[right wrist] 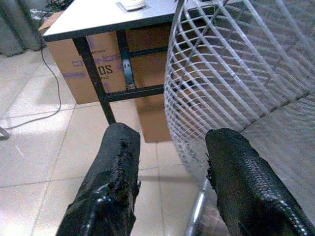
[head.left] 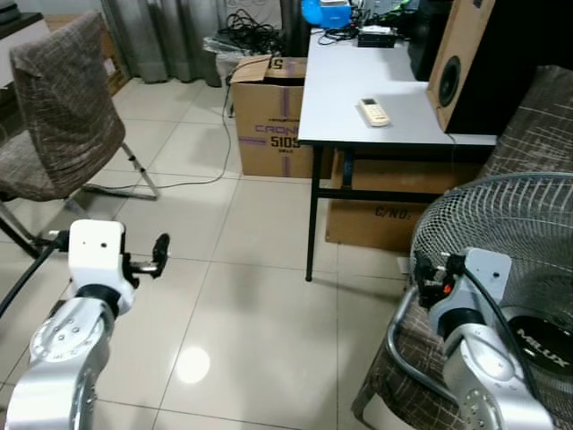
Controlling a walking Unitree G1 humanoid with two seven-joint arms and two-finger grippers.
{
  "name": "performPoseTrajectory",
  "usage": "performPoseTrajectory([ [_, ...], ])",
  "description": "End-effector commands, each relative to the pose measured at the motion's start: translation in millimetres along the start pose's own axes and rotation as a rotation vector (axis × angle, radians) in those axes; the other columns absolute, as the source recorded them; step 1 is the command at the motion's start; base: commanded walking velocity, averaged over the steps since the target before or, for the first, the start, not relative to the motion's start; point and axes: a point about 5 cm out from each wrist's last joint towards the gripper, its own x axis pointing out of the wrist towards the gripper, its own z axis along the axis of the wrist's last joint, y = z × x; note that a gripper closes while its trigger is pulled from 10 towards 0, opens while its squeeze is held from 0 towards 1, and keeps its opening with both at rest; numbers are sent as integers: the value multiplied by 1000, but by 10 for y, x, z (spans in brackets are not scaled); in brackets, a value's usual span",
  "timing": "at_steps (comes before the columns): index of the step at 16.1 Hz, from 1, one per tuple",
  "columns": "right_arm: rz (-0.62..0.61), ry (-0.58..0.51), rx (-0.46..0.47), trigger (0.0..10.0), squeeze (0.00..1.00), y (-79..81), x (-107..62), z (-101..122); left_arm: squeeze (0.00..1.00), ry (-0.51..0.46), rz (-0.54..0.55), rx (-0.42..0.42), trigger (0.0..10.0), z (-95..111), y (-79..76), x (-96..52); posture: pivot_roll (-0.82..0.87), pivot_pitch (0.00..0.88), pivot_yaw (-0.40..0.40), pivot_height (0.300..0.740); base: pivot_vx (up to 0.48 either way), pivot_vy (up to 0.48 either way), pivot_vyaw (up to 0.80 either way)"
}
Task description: Move the pillow to the sofa from floor
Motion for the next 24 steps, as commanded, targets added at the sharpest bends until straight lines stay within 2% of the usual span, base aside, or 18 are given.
performPoseTrajectory([
  [1, 41, -5, -15, 10000, 1000, 55, 8, 36, 0, 4, -11, 5, 10000, -17, -34, 22, -179, 0, 59, 740, 0, 0, 0],
  [2, 199, -19, -69, 10000, 1000, 168, 13, 57, 0, 12, -23, 14, 10000, -57, -112, 41, -195, 0, 53, 740, 0, 0, 0],
  [5, 255, -43, -89, 10000, 1000, 202, 24, 121, 0, 19, -30, 7, 10000, -87, -189, 65, -206, 0, 55, 740, 0, 0, 0],
  [6, 278, -52, -82, 10000, 1000, 196, 12, 149, 0, 15, -49, 4, 10000, -67, -261, 73, -204, 0, 57, 740, 0, 0, 0],
  [9, 266, -86, -80, 10000, 1000, 142, 8, 235, 0, 3, -56, -12, 10000, -44, -326, 103, -232, 0, 58, 740, 0, 0, 267],
  [11, 215, -110, -100, 10000, 1000, 49, -3, 293, 0, 9, -78, -13, 10000, -77, -410, 113, -257, 0, 54, 740, 0, 0, 800],
  [14, 148, -138, -92, 10000, 1000, -95, -43, 379, 0, -11, -94, -10, 10000, -21, -487, 128, -257, 0, 40, 740, 0, 0, 800],
  [17, 132, -181, -96, 10000, 1000, -133, -72, 501, 0, -20, -102, 1, 10000, -4, -518, 141, -271, 0, 43, 740, 0, 0, 800],
  [19, 120, -236, -104, 10000, 1000, -154, -89, 662, 0, -47, -109, 3, 10000, 69, -545, 208, -286, 0, 31, 740, 0, 0, 800],
  [22, 115, -242, -115, 10000, 1000, -178, -82, 664, 0, -50, -95, -2, 10000, 53, -571, 265, -301, 0, 38, 740, 0, 0, 800],
  [24, 126, -239, -127, 10000, 1000, -139, -80, 663, 0, -59, -96, -9, 10000, 83, -564, 276, -296, 0, 42, 740, 0, 0, 800],
])
